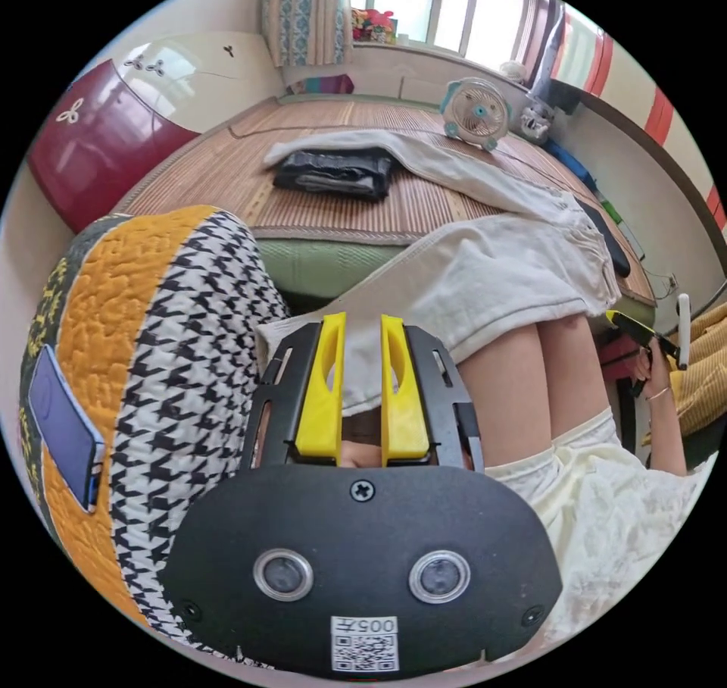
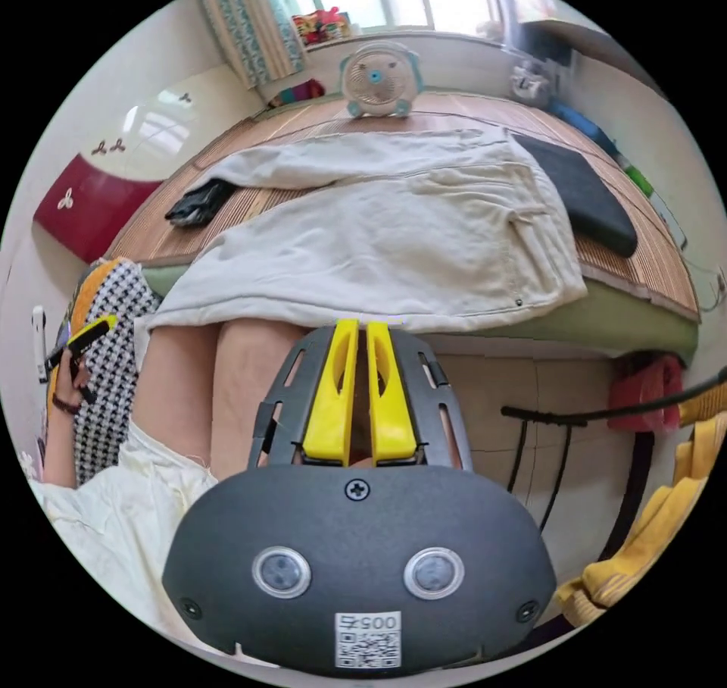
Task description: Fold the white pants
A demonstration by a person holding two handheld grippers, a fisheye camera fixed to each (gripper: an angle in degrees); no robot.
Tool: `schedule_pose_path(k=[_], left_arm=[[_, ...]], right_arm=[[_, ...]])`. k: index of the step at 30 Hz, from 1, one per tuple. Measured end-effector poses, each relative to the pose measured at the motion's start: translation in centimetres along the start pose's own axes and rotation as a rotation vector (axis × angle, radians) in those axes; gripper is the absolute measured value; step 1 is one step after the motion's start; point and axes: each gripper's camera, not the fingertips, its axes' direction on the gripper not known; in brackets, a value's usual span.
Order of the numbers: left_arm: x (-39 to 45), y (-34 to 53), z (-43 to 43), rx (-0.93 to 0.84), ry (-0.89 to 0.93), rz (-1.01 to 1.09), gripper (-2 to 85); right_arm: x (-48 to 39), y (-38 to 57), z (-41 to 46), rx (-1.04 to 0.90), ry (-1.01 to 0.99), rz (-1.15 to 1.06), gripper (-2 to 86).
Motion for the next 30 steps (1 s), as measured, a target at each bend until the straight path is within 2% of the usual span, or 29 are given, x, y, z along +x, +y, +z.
schedule_pose_path(k=[6, 12, 19, 22, 25, 30], left_arm=[[3.5, -2.1, 1.3, -0.009, 0.088, 0.034, 7.8], [11.2, -6.2, 1.4, 0.044, 0.173, 0.138, 7.5], [21.5, -9.6, 1.6, 0.058, 0.187, 0.31, 7.8], [23.5, -9.8, 2.7, 0.01, 0.127, 0.345, 7.9], [23.8, -9.8, 2.3, 0.024, 0.141, 0.331, 7.9], [24.4, -10.8, 1.5, 0.014, 0.128, 0.303, 5.6]], right_arm=[[-4.9, -0.2, -1.1, -0.033, 0.064, -0.121, -0.8], [-8.5, -1.9, -3.8, 0.023, -0.113, -0.126, -0.9], [-13.3, -4.0, -4.4, 0.039, 0.025, -0.042, -0.9], [-14.1, -3.3, -5.9, 0.1, 0.04, -0.041, -1.0], [-14.6, -2.4, -6.8, 0.137, 0.041, -0.058, -0.9], [-14.9, -2.6, -7.2, 0.128, 0.023, -0.055, -0.9]])
